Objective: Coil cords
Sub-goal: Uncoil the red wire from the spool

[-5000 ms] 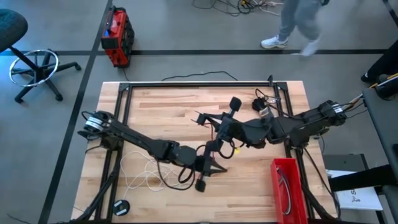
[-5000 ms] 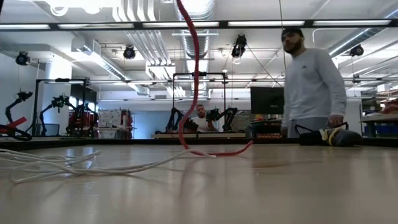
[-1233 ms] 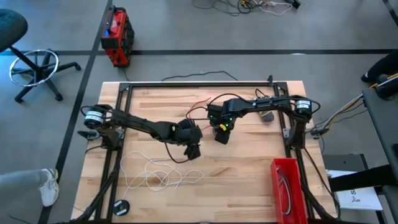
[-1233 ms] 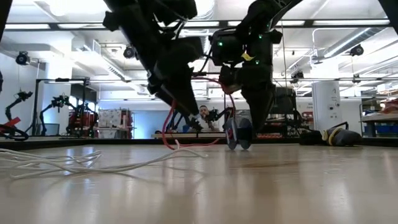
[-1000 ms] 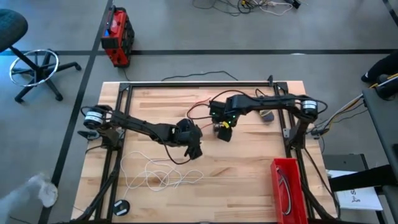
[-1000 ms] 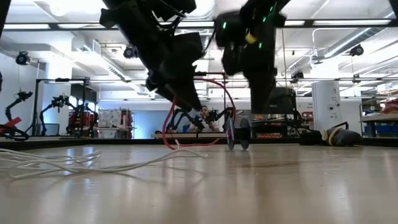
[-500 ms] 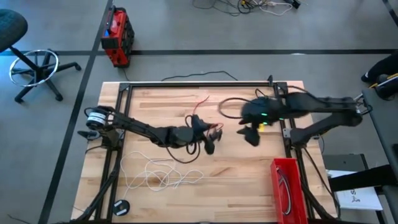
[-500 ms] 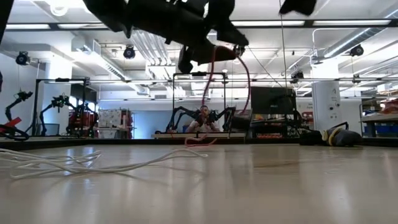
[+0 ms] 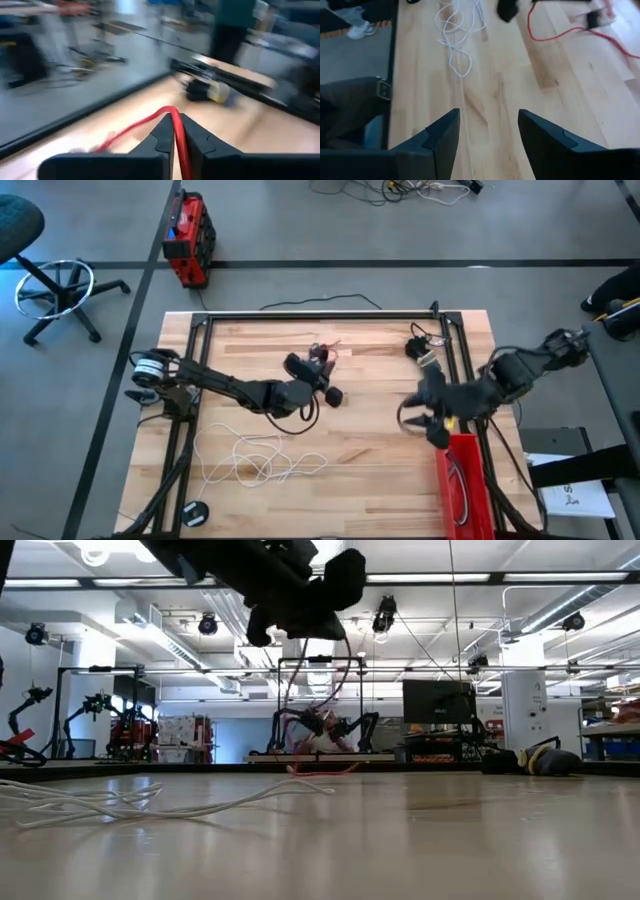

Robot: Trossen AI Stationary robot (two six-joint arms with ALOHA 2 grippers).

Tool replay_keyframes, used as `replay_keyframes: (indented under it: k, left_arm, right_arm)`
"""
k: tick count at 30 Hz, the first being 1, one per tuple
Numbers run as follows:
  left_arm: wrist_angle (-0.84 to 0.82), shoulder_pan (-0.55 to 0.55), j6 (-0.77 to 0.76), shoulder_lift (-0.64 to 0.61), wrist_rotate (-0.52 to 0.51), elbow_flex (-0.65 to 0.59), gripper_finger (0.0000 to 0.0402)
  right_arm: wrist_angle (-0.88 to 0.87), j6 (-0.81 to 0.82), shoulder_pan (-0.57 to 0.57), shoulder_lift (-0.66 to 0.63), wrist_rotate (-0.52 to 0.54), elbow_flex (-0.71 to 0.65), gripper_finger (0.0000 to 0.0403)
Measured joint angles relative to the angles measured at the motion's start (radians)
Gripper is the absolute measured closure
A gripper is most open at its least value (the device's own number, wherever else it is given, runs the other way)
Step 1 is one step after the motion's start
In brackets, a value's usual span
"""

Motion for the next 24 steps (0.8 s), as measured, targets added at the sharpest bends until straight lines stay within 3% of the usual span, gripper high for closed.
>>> replay_keyframes:
  k: [6, 12, 16, 21, 24]
  left_arm:
    - [-0.314, 0.057, -0.073, 0.066, 0.282, 0.122, 0.0381]
    - [-0.341, 0.079, -0.139, 0.217, 0.367, 0.188, 0.0352]
    - [-0.357, 0.071, -0.13, 0.294, 0.4, 0.236, 0.0312]
    - [-0.389, 0.08, -0.11, 0.297, 0.387, 0.276, 0.0262]
    - [-0.47, 0.088, -0.108, 0.276, 0.377, 0.282, 0.0239]
  right_arm:
    - [0.169, -0.036, 0.037, 0.07, 0.139, -0.095, 0.0213]
    - [0.481, -0.054, 0.038, 0.132, 0.163, -0.196, 0.0222]
    - [0.54, -0.164, 0.023, 0.143, 0.169, -0.214, 0.0231]
    - [0.623, -0.298, -0.023, 0.141, 0.241, -0.182, 0.0249]
    - [0.702, -0.491, -0.027, 0.142, 0.236, -0.153, 0.026]
